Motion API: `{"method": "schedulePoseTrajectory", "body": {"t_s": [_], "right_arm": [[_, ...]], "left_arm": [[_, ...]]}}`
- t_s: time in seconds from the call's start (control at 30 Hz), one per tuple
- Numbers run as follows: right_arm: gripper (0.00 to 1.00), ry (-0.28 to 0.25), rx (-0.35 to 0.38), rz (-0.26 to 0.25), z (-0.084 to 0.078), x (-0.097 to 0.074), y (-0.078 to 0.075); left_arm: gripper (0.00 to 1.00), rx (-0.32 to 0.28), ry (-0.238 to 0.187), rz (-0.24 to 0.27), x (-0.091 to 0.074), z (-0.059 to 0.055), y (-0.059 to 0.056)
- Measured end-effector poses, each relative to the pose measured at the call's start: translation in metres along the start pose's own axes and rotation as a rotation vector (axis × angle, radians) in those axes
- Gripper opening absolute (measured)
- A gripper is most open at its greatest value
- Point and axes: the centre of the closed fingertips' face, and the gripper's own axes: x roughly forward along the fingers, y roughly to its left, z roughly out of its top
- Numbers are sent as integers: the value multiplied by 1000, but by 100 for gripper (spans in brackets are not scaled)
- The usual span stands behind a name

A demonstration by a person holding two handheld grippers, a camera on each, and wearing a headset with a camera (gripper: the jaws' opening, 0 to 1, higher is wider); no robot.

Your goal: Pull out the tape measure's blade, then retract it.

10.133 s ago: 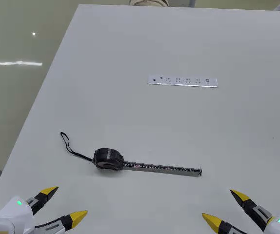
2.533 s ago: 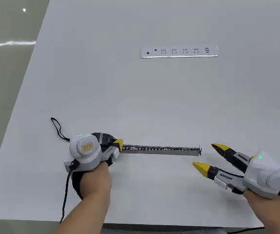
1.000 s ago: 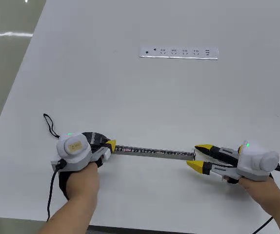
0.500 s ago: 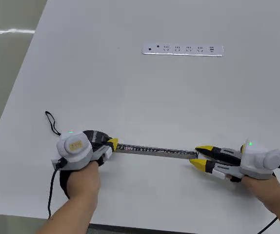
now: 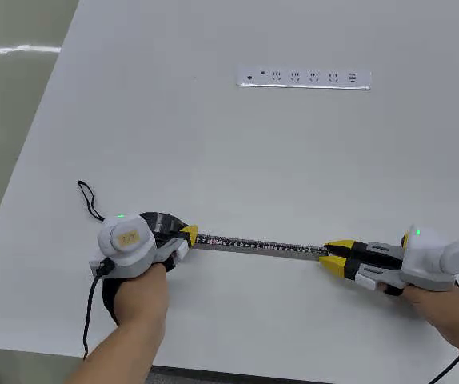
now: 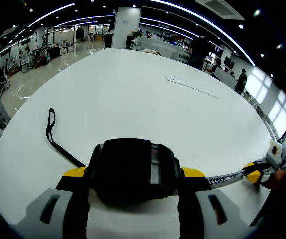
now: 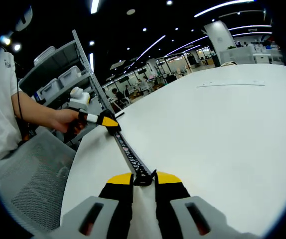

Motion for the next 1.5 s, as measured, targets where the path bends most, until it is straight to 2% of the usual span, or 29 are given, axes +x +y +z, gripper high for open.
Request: {"method": "schedulePoseTrajectory", "body": {"t_s": [0.2,0.3,0.5,0.87,1.17,1.27,1.5], "right_arm": [[15,5,-40,8,-2,0,1],[13,2,-125,-1,-2,-1,3],[12,0,-203,-14,-2,-2,-3],[12,-10,-194,-36,-7,-2,-9],[12,-11,-196,-52,-5,-1,-6],[12,-8,-206,-36,-4,5,1],[12,-11,-194,-34,-6,6,-6]], "left_arm": [[70,2,1,-1,0,0,0],[70,4,1,-1,0,0,0],[70,6,2,-1,1,-1,0],[70,8,0,5,0,0,0],[69,4,-5,11,0,0,0],[68,5,0,14,0,0,1],[68,6,4,10,1,-1,1]]}}
